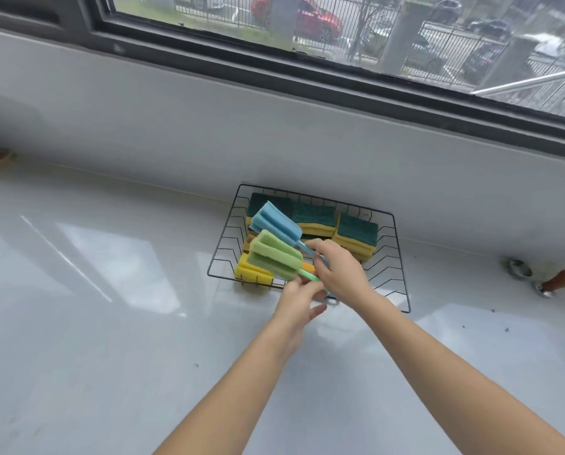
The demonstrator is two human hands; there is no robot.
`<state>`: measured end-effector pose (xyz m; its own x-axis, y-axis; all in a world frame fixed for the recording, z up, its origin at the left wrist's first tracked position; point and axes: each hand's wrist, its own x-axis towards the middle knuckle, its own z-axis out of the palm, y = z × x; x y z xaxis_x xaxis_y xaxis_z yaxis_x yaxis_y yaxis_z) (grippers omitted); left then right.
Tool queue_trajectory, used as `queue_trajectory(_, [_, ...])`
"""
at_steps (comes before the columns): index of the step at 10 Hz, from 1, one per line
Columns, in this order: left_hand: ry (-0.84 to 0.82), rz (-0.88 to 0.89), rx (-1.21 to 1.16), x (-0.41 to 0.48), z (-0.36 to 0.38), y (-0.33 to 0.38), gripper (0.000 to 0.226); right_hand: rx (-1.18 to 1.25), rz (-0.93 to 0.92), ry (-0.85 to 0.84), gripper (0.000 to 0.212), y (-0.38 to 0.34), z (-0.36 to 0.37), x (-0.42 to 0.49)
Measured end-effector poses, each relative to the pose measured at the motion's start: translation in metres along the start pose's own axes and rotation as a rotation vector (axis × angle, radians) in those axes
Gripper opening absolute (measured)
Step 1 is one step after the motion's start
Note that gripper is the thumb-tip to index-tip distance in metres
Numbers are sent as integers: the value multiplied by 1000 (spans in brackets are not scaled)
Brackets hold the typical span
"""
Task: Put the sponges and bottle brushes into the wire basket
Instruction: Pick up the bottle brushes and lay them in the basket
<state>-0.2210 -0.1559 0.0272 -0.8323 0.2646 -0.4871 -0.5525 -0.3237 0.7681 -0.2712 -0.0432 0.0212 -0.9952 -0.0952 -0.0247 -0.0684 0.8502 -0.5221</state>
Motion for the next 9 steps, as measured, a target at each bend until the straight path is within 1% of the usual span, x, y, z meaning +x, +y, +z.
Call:
queue_trajectory(1, [-2,-98,-177,20,0,12,13,-1,51,-56,30,3,7,25])
queue_trajectory(3, [-32,-235,-451,41,-7,13,16,72,160,-155,35,12,27,48])
queue_trajectory(4, [-35,-296,-575,48,-12,11,13,78,204,-170,39,20,37,49])
queue_trajectory(5, [-21,-334,-667,52,-13,12,27,121,227,-196,43,23,42,44])
queue_trajectory(6, [-26,-347,-682,51,-12,15,39,170,230,-206,45,24,45,39])
queue_trajectory(7, [-11,-343,-678,48,-12,20,43,157,226,-175,44,17,40,33])
queue_trajectory(8, [-8,-299,-696,42,-11,29,55,143,159,-82,40,13,31,27])
queue_trajectory(9, [2,-230,-533,31,-8,38,61,105,84,-10,39,-1,15,22])
